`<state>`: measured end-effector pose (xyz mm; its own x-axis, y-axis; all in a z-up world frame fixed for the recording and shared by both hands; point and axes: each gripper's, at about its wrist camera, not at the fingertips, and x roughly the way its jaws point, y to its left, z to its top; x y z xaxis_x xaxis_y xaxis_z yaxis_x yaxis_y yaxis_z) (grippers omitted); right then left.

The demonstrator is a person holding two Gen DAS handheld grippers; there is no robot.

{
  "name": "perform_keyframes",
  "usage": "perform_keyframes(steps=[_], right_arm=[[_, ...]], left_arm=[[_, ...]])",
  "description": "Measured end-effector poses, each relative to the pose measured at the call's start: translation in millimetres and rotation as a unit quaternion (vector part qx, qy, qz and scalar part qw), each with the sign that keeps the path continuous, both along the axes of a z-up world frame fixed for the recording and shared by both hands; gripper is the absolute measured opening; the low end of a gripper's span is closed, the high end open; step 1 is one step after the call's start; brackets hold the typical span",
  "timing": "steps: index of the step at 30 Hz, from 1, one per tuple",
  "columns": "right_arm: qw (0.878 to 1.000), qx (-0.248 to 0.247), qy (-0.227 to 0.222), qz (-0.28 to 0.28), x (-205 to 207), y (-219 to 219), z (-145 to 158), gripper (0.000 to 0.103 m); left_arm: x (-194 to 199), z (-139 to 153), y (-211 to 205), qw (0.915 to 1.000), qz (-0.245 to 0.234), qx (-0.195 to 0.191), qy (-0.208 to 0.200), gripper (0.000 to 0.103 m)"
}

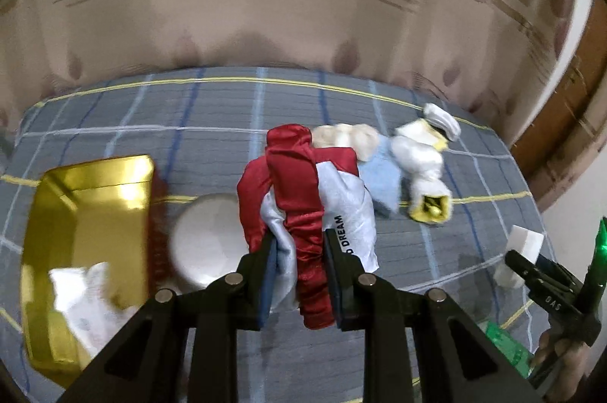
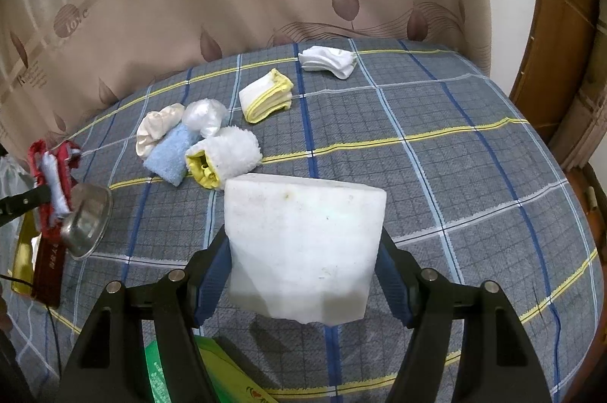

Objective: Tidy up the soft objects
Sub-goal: 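Carry the cloth bundle into the gold tray and open the left gripper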

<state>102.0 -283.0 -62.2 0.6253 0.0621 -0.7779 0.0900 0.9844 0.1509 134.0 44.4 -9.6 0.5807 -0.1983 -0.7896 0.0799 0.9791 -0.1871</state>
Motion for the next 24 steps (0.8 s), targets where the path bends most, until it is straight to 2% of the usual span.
perform_keyframes(steps=[6,14,24], right_arm=[[1.000,-0.003,0.000,0.003,-1,2,0,0.067],[1.000,-0.008,0.000,0.002,-1,3,-1,0.067],[1.000,-0.014,0.000,0.001,-1,5,0,0.067]], left_arm=[[-11,4,50,0.9990,0.037,0.025,0.003,0.024],[-22,4,114,0.9936,0.095,0.058,0.014,0.024],[-22,-20,166,0.9867,0.125,0.092,0.048,0.024]])
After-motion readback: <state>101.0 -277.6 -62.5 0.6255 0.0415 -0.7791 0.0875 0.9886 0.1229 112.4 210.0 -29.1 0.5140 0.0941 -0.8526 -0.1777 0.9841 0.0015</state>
